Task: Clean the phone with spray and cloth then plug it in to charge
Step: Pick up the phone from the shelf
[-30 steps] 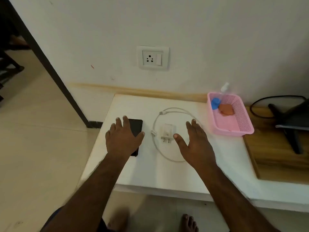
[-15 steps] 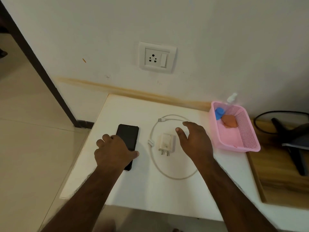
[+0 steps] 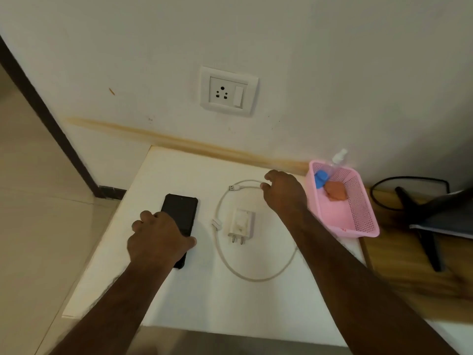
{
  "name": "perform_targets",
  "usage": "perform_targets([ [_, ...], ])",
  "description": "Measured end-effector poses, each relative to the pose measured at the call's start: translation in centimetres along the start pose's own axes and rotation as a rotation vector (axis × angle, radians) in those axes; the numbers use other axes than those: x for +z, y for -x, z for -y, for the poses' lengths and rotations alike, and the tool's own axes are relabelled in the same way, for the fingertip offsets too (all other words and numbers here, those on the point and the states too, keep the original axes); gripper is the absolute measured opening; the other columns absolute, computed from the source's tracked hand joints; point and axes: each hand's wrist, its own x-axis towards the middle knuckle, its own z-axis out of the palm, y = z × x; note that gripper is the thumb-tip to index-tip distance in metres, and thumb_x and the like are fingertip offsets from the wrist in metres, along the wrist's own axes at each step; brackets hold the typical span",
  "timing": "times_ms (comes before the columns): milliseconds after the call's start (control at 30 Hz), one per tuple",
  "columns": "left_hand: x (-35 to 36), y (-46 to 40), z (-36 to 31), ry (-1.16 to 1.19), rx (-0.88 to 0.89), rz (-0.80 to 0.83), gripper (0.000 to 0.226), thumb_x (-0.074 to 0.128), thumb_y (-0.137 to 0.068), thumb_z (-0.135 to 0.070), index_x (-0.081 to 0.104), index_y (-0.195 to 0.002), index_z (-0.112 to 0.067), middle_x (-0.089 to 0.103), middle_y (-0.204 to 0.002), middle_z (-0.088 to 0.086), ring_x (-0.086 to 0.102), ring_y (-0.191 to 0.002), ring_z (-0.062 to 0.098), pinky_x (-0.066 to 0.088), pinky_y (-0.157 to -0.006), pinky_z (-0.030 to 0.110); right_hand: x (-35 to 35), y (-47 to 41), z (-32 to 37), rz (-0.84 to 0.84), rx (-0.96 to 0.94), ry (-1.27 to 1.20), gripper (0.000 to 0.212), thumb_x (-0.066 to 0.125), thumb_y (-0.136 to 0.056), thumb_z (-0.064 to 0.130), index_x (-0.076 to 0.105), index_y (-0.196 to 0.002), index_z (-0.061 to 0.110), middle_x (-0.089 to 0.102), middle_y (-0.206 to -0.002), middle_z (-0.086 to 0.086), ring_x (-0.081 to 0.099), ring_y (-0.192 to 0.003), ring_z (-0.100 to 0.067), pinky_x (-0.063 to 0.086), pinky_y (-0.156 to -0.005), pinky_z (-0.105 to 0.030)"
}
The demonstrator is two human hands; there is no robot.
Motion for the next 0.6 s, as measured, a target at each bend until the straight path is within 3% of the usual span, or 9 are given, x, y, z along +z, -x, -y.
perform_targets([
  [100,0.2,-0.2,0.2,-0.007,0.005,0.004,0.077,0.078,-0.065,-0.065,0.054,-0.110,-0.008,0.037,-0.096,0.006,0.045,-0.095,0.026,0.040,-0.066,0.036,-1.1,0.0,-0.8,-0.087,-0.021,0.021,0.031,0.057,-0.097,0.033,0.064,-0.123,0.017,0.068,-0.121,-0.003,0.062,-0.112,-0.024,0.048,-0.091,-0.032],
  [233,0.2,-0.2,0.1,0.003,0.004,0.003,0.066,0.080,-0.063,-0.061,0.049,-0.094,-0.012,0.042,-0.093,0.007,0.042,-0.085,0.024,0.041,-0.065,0.037,-4.6,0.2,-3.0,-0.337,0.008,0.006,0.019,0.052,-0.097,0.028,0.068,-0.098,0.018,0.072,-0.090,0.000,0.061,-0.075,-0.016,0.039,-0.064,-0.025],
  [367,-0.3,0.2,-0.4,0.100,-0.029,-0.039,0.077,0.078,-0.058,-0.065,0.052,-0.100,-0.007,0.042,-0.092,0.008,0.042,-0.083,0.025,0.041,-0.066,0.039,-8.2,1.2,-5.5,-0.437,0.159,-0.136,0.024,0.050,-0.098,0.031,0.069,-0.097,0.018,0.072,-0.086,0.000,0.061,-0.072,-0.016,0.043,-0.067,-0.024],
  [500,-1.7,1.8,-2.5,0.282,0.112,-0.245,0.084,0.080,-0.053,-0.065,0.052,-0.102,-0.004,0.041,-0.088,0.006,0.045,-0.078,0.024,0.041,-0.059,0.035,-9.7,4.2,-4.9,-0.368,0.165,-0.274,0.027,0.052,-0.098,0.043,0.068,-0.094,0.021,0.066,-0.079,0.011,0.061,-0.069,-0.004,0.040,-0.062,-0.009],
  [600,-2.4,4.0,-4.5,0.390,0.258,-0.331,0.079,0.076,-0.053,-0.065,0.050,-0.105,-0.012,0.039,-0.092,-0.002,0.045,-0.078,0.018,0.039,-0.057,0.030,-8.8,7.6,-1.7,-0.160,0.141,-0.702,0.028,0.061,-0.094,0.042,0.070,-0.093,0.017,0.073,-0.080,0.000,0.069,-0.073,-0.018,0.056,-0.065,-0.031],
])
